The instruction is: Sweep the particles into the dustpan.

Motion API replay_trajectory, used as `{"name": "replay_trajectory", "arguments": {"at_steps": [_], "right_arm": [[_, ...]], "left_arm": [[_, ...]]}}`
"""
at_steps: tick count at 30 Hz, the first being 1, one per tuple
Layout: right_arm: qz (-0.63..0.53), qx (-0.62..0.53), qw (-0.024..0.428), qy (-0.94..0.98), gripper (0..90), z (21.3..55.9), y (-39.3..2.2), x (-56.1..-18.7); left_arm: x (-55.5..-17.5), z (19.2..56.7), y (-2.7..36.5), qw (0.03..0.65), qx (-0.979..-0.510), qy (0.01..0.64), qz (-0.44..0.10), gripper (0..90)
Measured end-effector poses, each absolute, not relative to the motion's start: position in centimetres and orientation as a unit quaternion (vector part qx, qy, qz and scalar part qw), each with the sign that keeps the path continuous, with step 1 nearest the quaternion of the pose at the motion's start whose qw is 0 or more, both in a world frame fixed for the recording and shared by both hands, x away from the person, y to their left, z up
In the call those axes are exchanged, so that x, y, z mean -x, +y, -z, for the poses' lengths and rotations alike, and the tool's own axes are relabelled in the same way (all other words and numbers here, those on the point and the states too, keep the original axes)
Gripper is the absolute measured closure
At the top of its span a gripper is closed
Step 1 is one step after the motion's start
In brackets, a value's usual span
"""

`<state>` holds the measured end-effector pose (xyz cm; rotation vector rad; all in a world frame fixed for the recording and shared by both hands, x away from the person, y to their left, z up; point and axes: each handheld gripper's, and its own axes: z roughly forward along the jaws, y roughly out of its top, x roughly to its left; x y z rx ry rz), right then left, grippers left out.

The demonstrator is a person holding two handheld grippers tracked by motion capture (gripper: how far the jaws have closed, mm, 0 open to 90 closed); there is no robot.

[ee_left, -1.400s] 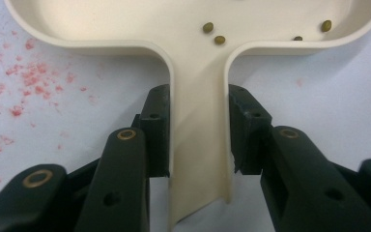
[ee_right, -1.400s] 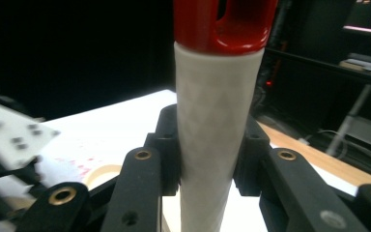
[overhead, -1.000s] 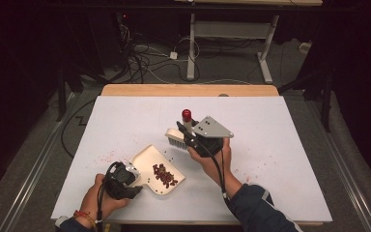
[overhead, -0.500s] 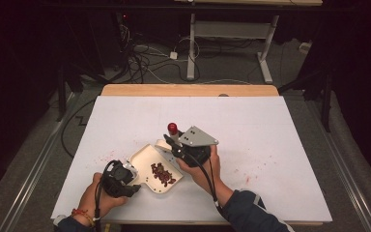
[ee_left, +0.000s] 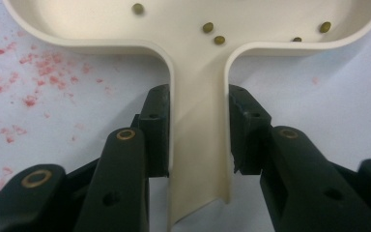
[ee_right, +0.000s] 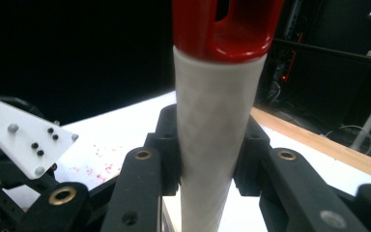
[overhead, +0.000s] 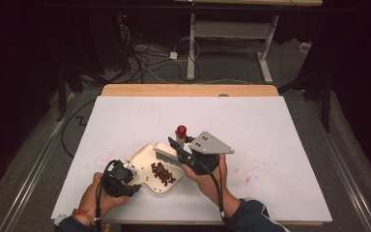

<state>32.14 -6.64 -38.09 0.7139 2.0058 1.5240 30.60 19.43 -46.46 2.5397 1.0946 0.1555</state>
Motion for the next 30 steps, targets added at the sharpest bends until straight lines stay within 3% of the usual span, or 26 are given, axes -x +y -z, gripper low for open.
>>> {"name": "replay_trajectory", "arguments": {"at_steps": [11, 18, 26, 30], "right_arm": [[-0.507, -0.272, 0.288, 0.765, 69.4, 38.7, -7.8, -33.8], [-0.494, -0.256, 0.295, 0.777, 69.3, 38.7, -7.3, -32.8], [-0.494, -0.247, 0.285, 0.783, 69.3, 38.8, -7.3, -32.3], [-0.508, -0.23, 0.251, 0.791, 69.3, 38.8, -6.7, -31.4]], "left_arm": [[-30.7, 46.4, 19.5, 0.191, -0.898, 0.391, -0.058, 63.5], [-30.3, 46.0, 19.9, 0.19, -0.897, 0.394, -0.057, 63.6], [-30.0, 45.9, 20.1, 0.191, -0.895, 0.4, -0.055, 63.5], [-30.1, 46.0, 20.2, 0.192, -0.894, 0.4, -0.055, 63.4]]}}
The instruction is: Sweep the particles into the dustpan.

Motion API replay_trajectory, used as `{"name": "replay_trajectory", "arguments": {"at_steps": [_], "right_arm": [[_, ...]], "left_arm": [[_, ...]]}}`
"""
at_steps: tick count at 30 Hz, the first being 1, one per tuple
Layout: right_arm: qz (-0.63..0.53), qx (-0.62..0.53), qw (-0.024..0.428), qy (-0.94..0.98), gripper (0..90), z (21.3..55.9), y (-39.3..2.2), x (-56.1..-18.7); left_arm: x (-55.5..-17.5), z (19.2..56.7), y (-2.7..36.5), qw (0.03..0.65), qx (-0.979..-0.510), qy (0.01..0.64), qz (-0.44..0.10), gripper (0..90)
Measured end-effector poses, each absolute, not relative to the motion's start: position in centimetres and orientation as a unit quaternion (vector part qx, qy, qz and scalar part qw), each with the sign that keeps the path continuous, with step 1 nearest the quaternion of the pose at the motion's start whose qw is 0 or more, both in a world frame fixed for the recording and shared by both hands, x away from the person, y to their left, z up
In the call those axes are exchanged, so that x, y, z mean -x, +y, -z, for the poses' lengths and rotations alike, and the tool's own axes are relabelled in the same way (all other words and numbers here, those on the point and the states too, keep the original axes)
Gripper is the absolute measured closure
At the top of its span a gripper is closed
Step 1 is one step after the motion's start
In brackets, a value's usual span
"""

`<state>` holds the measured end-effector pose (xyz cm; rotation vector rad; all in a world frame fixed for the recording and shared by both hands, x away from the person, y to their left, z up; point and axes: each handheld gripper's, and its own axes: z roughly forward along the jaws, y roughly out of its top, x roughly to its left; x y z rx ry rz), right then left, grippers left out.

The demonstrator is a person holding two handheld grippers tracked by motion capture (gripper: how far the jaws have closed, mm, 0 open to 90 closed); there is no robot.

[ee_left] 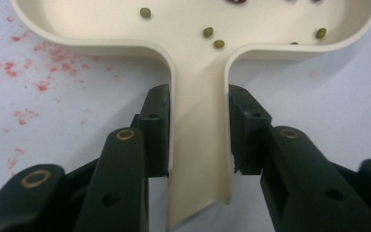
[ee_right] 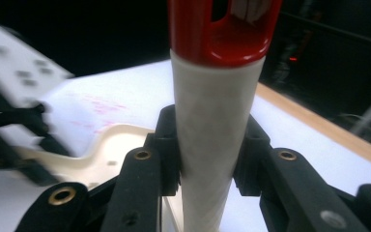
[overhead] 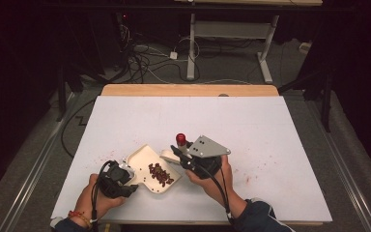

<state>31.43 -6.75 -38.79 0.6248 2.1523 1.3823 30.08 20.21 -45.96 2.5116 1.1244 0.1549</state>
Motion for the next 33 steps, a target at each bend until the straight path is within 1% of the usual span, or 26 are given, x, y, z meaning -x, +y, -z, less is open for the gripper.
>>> {"name": "replay_trajectory", "arguments": {"at_steps": [2, 4, 7, 13, 17, 20, 25, 33], "right_arm": [[-0.52, -0.225, 0.238, 0.789, 69.4, 38.5, -6.6, -31.0], [-0.528, -0.223, 0.236, 0.785, 69.4, 38.1, -6.6, -30.7], [-0.532, -0.218, 0.252, 0.778, 69.3, 37.5, -7.1, -30.4], [-0.535, -0.238, 0.248, 0.772, 69.3, 36.8, -9.0, -31.2], [-0.528, -0.249, 0.254, 0.771, 69.3, 36.7, -10.3, -31.6], [-0.532, -0.257, 0.251, 0.766, 69.3, 36.4, -11.5, -31.7], [-0.532, -0.273, 0.26, 0.758, 69.3, 35.5, -14.3, -31.9], [-0.51, -0.283, 0.247, 0.774, 69.3, 35.1, -19.1, -31.7]], "left_arm": [[-30.1, 45.9, 20.3, 0.193, -0.894, 0.4, -0.056, 63.2], [-30.0, 46.0, 20.3, 0.194, -0.893, 0.401, -0.058, 63.2], [-30.0, 46.2, 20.3, 0.196, -0.891, 0.405, -0.058, 63.0], [-30.1, 46.6, 20.3, 0.198, -0.886, 0.415, -0.063, 61.9], [-30.0, 46.6, 20.1, 0.203, -0.882, 0.42, -0.068, 61.9], [-30.1, 46.7, 20.0, 0.208, -0.878, 0.426, -0.07, 61.7], [-30.3, 46.8, 20.1, 0.211, -0.874, 0.431, -0.073, 61.8], [-30.6, 46.9, 20.2, 0.216, -0.866, 0.444, -0.08, 61.1]]}}
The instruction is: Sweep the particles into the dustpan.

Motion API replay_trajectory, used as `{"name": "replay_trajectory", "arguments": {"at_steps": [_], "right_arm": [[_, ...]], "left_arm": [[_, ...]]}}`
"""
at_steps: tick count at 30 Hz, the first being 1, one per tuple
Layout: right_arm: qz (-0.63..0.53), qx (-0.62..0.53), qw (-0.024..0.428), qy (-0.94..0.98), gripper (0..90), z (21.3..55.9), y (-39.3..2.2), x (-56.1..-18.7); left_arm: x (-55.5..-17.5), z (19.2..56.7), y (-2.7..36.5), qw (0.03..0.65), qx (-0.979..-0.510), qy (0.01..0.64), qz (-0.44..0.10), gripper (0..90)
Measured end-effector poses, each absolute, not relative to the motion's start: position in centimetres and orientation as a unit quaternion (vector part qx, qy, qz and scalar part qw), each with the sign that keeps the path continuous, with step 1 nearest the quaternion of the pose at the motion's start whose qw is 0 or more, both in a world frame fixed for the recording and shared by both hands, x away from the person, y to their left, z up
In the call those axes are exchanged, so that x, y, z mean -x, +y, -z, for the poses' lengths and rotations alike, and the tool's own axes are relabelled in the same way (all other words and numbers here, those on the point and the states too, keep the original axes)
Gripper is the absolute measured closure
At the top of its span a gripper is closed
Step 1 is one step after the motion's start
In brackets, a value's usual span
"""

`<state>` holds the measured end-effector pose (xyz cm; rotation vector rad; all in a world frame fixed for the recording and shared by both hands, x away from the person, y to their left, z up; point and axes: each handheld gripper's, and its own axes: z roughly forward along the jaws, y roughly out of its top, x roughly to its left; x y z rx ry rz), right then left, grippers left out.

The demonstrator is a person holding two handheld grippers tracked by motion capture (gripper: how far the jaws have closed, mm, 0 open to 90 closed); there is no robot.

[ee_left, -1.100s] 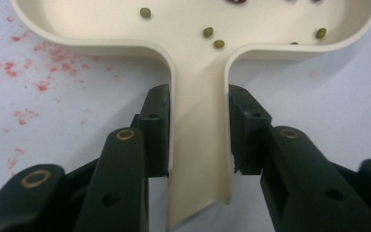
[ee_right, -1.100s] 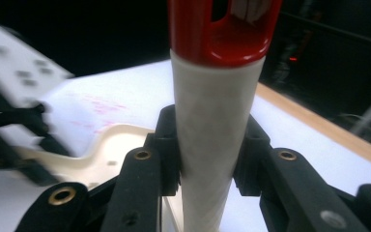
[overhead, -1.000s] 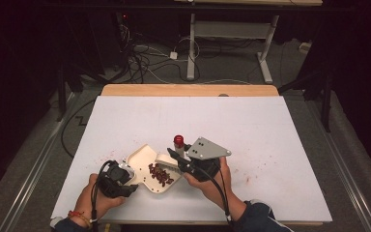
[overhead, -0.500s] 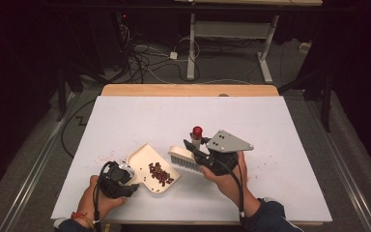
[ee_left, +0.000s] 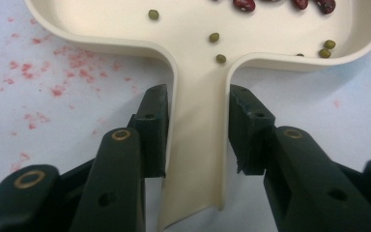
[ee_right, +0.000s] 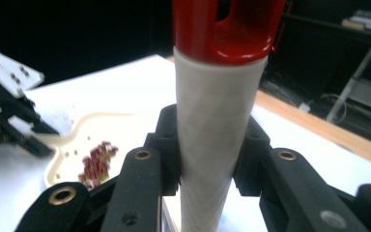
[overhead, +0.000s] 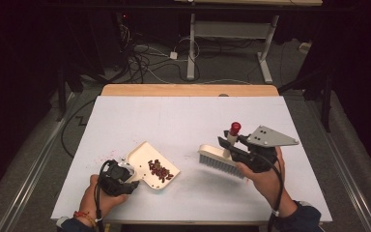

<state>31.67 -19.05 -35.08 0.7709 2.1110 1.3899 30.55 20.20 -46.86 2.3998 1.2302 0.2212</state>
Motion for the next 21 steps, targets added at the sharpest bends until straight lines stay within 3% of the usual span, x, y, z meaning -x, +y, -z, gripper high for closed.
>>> {"name": "replay_trajectory", "arguments": {"at_steps": [10, 21], "right_arm": [[-0.51, -0.307, 0.203, 0.777, 69.3, 34.6, -25.3, -30.7], [-0.476, -0.322, 0.156, 0.804, 69.2, 35.8, -27.8, -31.6]], "left_arm": [[-31.2, 46.8, 20.3, 0.219, -0.864, 0.447, -0.079, 62.9], [-32.3, 46.8, 20.6, 0.224, -0.856, 0.458, -0.085, 63.4]]}}
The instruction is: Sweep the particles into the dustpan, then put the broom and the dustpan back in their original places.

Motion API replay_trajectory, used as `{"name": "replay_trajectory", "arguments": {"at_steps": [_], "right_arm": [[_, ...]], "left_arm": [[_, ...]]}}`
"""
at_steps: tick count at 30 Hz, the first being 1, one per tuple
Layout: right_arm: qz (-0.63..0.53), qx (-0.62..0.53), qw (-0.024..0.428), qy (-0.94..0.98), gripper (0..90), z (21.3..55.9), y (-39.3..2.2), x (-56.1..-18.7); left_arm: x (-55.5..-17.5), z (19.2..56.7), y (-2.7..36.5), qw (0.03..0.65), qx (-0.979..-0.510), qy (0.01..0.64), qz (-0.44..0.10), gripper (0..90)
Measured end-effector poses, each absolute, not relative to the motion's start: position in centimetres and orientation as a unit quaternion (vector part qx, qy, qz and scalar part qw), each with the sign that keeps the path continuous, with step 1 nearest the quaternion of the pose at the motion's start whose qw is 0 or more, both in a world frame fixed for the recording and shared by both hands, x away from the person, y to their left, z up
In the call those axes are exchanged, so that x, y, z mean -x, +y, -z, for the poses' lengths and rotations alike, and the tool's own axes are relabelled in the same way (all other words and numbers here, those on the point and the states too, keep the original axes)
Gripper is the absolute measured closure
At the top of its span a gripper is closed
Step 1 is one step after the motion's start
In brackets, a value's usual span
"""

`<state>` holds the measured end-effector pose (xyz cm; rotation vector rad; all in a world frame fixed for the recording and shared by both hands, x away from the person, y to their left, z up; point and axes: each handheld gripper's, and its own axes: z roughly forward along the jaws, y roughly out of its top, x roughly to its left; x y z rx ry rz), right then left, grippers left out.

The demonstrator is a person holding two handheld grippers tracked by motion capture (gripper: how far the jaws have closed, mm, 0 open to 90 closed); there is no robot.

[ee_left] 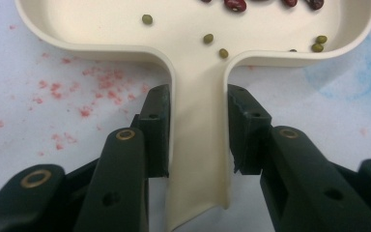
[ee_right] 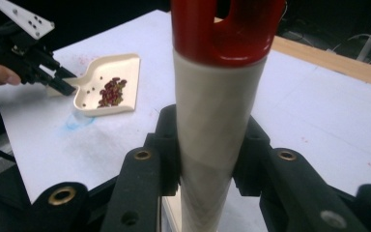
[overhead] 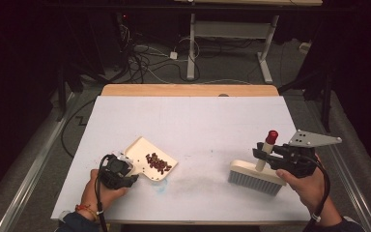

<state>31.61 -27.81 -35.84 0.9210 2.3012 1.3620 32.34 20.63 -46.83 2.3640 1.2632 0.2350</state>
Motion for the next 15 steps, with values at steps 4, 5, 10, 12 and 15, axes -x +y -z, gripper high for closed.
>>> {"name": "replay_trajectory", "arguments": {"at_steps": [4, 5, 10, 12, 15], "right_arm": [[-0.48, -0.318, 0.132, 0.807, 69.1, 35.9, -28.1, -32.4], [-0.478, -0.324, 0.129, 0.806, 69.2, 35.9, -28.1, -32.7], [-0.476, -0.342, 0.14, 0.798, 68.6, 36.4, -28.1, -34.7], [-0.471, -0.349, 0.142, 0.797, 67.9, 36.6, -28.0, -35.7], [-0.461, -0.361, 0.137, 0.799, 66.5, 36.9, -27.7, -37.3]], "left_arm": [[-32.6, 47.0, 20.8, 0.229, -0.85, 0.467, -0.089, 63.3], [-32.6, 46.9, 20.8, 0.228, -0.848, 0.47, -0.09, 63.3], [-32.7, 46.8, 21.2, 0.231, -0.832, 0.49, -0.115, 63.4], [-33.1, 47.0, 21.3, 0.235, -0.826, 0.499, -0.118, 63.4], [-33.4, 47.4, 21.0, 0.24, -0.817, 0.511, -0.117, 63.1]]}}
